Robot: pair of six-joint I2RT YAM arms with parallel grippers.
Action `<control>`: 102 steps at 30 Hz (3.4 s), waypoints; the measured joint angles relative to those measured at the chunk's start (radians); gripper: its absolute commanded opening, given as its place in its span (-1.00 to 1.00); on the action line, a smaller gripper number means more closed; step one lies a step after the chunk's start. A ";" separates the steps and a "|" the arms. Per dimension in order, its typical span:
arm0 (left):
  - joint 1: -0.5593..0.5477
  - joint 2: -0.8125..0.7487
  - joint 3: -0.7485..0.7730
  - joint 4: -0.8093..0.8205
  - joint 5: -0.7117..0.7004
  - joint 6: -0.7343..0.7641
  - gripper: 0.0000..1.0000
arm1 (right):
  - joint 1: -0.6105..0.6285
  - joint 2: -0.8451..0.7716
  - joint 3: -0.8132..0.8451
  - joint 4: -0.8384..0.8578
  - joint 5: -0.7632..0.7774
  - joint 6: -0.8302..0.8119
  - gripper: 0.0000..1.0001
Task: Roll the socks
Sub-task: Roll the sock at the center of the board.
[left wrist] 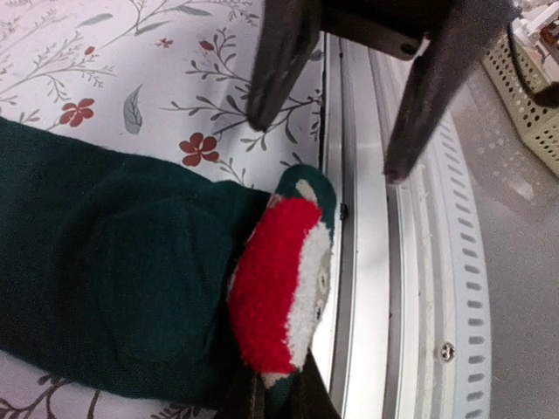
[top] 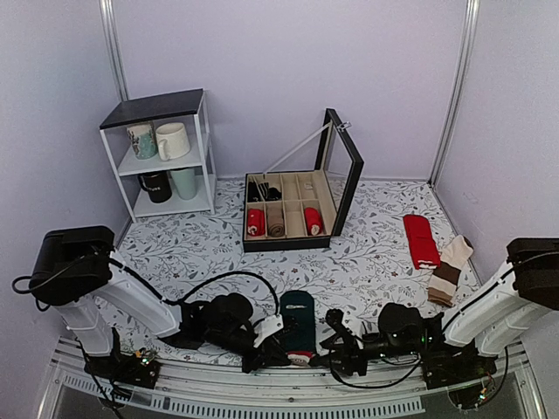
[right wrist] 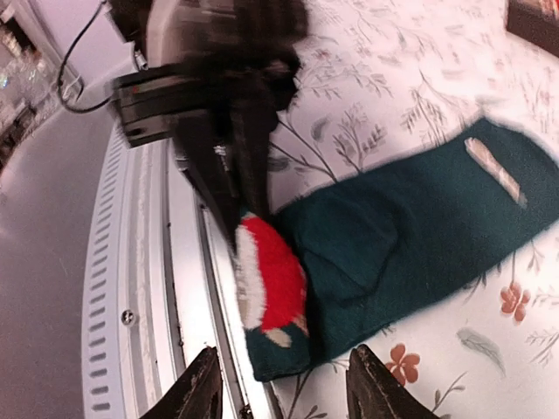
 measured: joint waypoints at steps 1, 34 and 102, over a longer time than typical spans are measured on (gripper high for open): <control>0.004 0.004 0.000 0.003 0.011 -0.009 -1.00 | 0.012 -0.021 -0.005 -0.002 0.015 -0.042 -0.01; 0.042 0.062 -0.011 0.101 0.103 -0.076 -0.88 | 0.098 0.119 0.172 -0.187 0.159 -0.441 -0.86; 0.018 -0.021 -0.043 0.068 -0.050 0.109 -1.00 | 0.172 -0.002 0.234 -0.354 0.322 -0.370 0.93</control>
